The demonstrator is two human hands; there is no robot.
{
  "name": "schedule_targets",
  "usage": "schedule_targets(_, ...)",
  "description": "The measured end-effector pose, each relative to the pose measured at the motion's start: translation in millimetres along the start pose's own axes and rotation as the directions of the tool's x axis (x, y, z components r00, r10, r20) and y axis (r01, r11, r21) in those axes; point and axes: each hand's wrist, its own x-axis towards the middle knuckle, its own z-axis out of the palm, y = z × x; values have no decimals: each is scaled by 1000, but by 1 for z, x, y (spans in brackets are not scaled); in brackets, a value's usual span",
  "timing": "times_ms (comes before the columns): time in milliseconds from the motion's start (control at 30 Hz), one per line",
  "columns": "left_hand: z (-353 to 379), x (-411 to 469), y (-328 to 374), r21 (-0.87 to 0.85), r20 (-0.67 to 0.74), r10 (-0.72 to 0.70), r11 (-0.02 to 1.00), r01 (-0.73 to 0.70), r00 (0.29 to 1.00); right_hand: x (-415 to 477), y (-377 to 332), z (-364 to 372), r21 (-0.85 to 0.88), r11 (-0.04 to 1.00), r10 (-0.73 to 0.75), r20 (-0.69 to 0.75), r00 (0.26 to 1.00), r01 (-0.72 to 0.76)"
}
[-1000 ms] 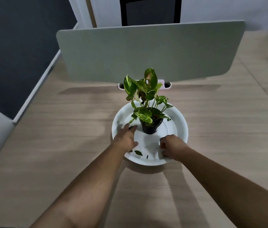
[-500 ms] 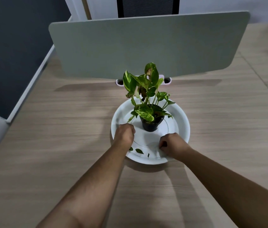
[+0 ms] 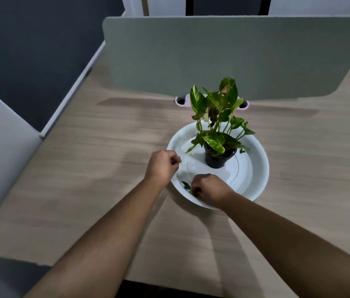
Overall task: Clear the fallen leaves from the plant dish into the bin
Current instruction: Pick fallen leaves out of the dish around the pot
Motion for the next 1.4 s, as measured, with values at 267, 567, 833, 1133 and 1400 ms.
schedule_targets(267,-6,-5,-5,-35,2,-4,999,4,1000,13,-5,-3,107,994,45,-144,989,-30)
schedule_targets(567,-11,-7,-12,-54,5,-7,999,7,1000,31,-12,2,17,994,106,44,993,-106)
schedule_targets(833,-4,-7,-2,-45,59,20,999,-17,998,0,13,-26,172,978,150,-175,973,-120)
schedule_targets(1133,10,-7,6,-27,115,43,999,-40,992,-26,15,-12,7,997,78,21,997,-78)
schedule_targets(1400,13,-11,-3,-16,110,29,999,-28,993,-23,19,-7,-117,991,69,49,996,-63)
